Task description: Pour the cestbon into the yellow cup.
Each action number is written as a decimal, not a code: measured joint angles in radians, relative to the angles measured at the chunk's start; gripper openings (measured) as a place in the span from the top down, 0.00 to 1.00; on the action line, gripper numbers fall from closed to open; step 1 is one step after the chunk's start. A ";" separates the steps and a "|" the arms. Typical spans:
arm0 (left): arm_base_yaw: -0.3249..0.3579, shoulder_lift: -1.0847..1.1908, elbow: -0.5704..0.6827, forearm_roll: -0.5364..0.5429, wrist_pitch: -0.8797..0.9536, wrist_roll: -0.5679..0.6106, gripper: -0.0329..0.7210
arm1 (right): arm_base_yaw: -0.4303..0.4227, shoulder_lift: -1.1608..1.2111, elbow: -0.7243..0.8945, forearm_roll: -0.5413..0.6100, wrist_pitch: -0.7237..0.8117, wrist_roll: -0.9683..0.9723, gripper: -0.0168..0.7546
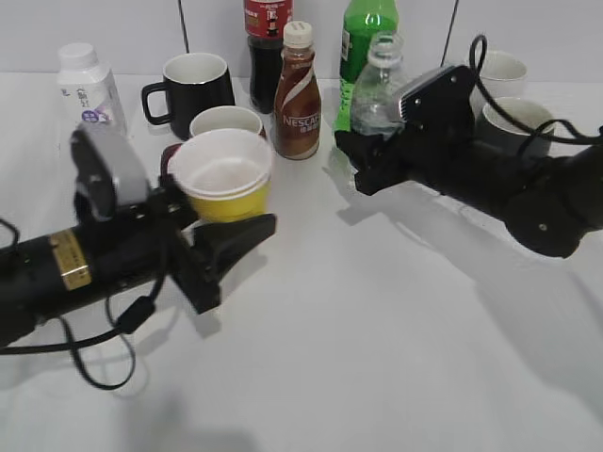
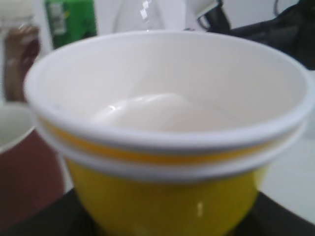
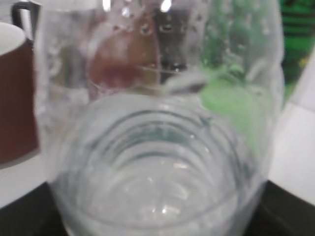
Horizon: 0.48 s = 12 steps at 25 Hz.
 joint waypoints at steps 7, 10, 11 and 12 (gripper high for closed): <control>-0.062 0.010 -0.101 0.001 0.075 -0.016 0.39 | 0.000 -0.081 0.000 -0.125 0.002 -0.007 0.38; -0.063 0.040 -0.135 0.003 0.084 -0.060 0.39 | 0.000 -0.127 0.000 -0.157 0.038 -0.053 0.38; -0.063 0.048 -0.144 0.010 0.085 -0.069 0.39 | 0.000 -0.142 0.000 -0.161 0.056 -0.081 0.38; -0.063 0.055 -0.153 0.017 0.086 -0.072 0.39 | 0.000 -0.152 0.000 -0.163 0.074 -0.117 0.38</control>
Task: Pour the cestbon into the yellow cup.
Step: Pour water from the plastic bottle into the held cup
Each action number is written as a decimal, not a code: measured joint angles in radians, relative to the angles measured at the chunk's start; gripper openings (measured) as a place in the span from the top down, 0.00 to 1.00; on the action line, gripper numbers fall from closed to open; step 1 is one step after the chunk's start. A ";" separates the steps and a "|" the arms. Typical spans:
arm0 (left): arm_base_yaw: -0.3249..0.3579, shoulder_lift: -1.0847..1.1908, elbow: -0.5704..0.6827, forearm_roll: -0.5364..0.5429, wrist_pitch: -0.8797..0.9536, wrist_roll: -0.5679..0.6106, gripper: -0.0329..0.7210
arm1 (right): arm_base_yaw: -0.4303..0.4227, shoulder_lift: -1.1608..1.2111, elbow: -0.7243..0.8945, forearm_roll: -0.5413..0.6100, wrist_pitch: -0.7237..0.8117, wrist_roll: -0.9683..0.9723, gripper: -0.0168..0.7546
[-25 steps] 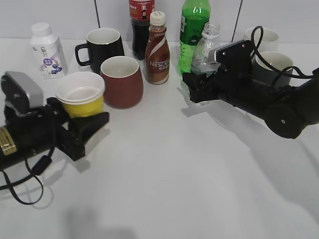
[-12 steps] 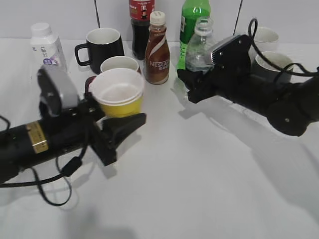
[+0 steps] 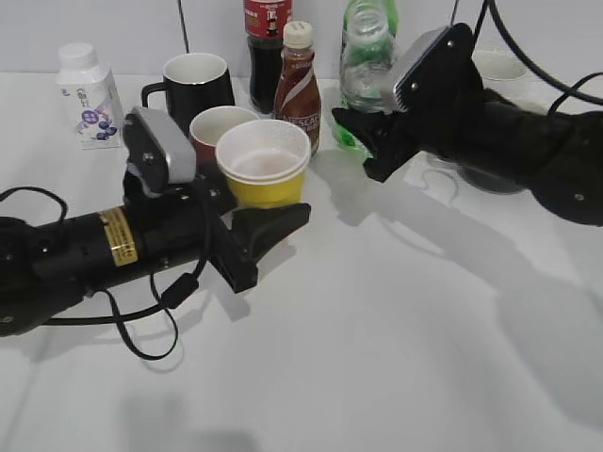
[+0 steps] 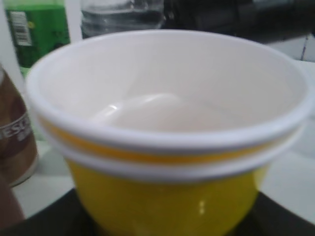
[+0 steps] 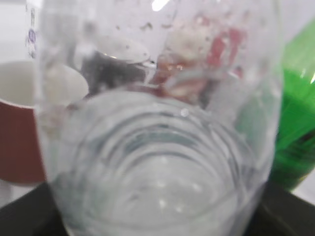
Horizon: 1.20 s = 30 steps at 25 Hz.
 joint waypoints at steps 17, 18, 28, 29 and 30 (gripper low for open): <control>-0.070 0.062 -0.098 0.022 0.082 -0.018 0.39 | 0.000 -0.051 0.000 -0.070 0.100 -0.389 0.38; -0.072 0.072 -0.103 0.022 0.083 -0.018 0.39 | 0.000 -0.051 0.000 -0.071 0.100 -0.413 0.38; -0.080 0.086 -0.111 0.023 0.103 -0.018 0.39 | 0.000 -0.051 0.000 -0.075 0.100 -0.642 0.38; -0.080 0.086 -0.111 0.023 0.104 -0.018 0.39 | 0.000 -0.051 0.000 -0.075 0.100 -0.657 0.38; -0.080 0.086 -0.111 0.023 0.104 -0.018 0.39 | 0.000 -0.051 0.000 -0.074 0.102 -0.672 0.38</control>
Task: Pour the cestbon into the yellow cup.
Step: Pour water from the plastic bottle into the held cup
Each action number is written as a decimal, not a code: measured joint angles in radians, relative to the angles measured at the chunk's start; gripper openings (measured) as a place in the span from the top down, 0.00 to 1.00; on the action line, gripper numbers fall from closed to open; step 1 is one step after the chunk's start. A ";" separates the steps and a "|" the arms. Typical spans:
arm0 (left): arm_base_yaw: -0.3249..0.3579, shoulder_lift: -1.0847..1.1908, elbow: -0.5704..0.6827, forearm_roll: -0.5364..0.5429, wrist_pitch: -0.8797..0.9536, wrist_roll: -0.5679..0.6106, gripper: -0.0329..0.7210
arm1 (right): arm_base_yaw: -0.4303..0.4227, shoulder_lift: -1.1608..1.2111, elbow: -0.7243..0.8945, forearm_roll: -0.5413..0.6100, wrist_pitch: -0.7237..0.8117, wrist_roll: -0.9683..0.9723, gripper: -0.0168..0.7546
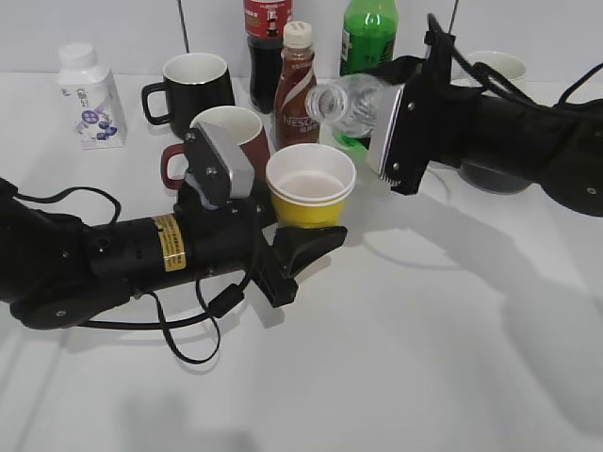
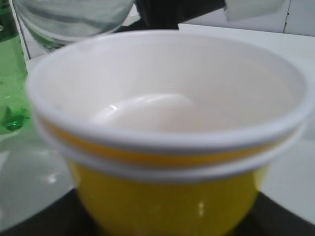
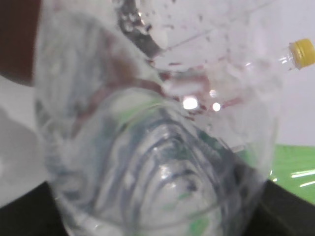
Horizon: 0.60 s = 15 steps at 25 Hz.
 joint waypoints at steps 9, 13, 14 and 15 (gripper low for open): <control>0.000 0.000 0.000 0.001 0.003 0.000 0.39 | 0.000 0.000 0.000 0.000 0.041 -0.117 0.38; 0.000 0.000 0.000 0.001 0.004 0.000 0.39 | 0.000 0.000 0.000 0.000 0.041 -0.154 0.38; 0.000 0.000 0.000 0.001 0.004 0.000 0.39 | 0.000 0.000 0.000 0.000 0.041 -0.160 0.38; 0.000 0.000 0.000 0.001 0.004 0.000 0.39 | 0.000 0.000 0.000 0.000 0.041 -0.168 0.38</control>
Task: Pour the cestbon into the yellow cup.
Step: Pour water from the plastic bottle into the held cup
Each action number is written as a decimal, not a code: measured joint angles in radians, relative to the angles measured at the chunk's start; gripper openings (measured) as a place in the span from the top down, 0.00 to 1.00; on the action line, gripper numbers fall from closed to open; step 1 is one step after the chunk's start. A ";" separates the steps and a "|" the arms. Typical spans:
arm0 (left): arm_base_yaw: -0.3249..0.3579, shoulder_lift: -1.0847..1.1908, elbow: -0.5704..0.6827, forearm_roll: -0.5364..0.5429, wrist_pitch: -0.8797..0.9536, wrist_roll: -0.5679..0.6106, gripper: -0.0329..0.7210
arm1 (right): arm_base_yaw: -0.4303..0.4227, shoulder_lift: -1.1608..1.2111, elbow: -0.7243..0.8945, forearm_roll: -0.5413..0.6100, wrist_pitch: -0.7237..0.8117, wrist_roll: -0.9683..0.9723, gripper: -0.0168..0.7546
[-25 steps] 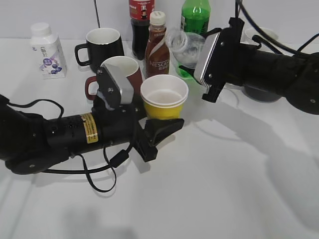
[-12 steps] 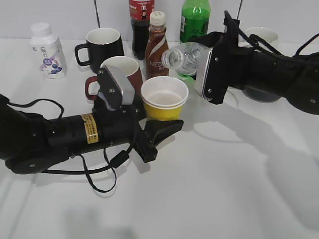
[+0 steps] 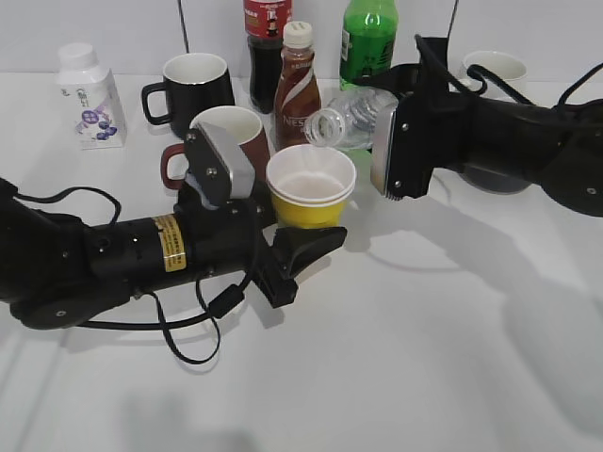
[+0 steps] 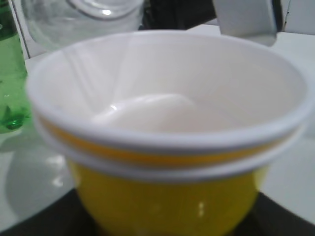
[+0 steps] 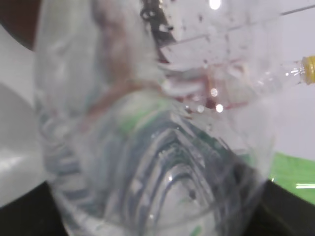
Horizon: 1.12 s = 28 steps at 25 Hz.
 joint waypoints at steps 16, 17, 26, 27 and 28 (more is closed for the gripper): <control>0.000 0.000 0.000 0.000 0.008 0.000 0.39 | 0.000 0.000 0.000 0.050 -0.008 -0.142 0.38; 0.000 0.000 0.000 0.000 0.008 0.000 0.39 | 0.000 0.000 0.000 0.051 -0.011 -0.154 0.38; 0.000 0.000 0.000 0.009 0.008 -0.001 0.39 | 0.000 0.000 0.000 0.073 -0.054 -0.243 0.38; 0.000 0.000 0.000 0.011 0.008 -0.001 0.39 | 0.000 0.000 0.000 0.077 -0.054 -0.250 0.38; 0.000 0.000 0.000 0.012 0.008 -0.001 0.39 | 0.000 0.000 0.000 0.079 -0.054 -0.254 0.38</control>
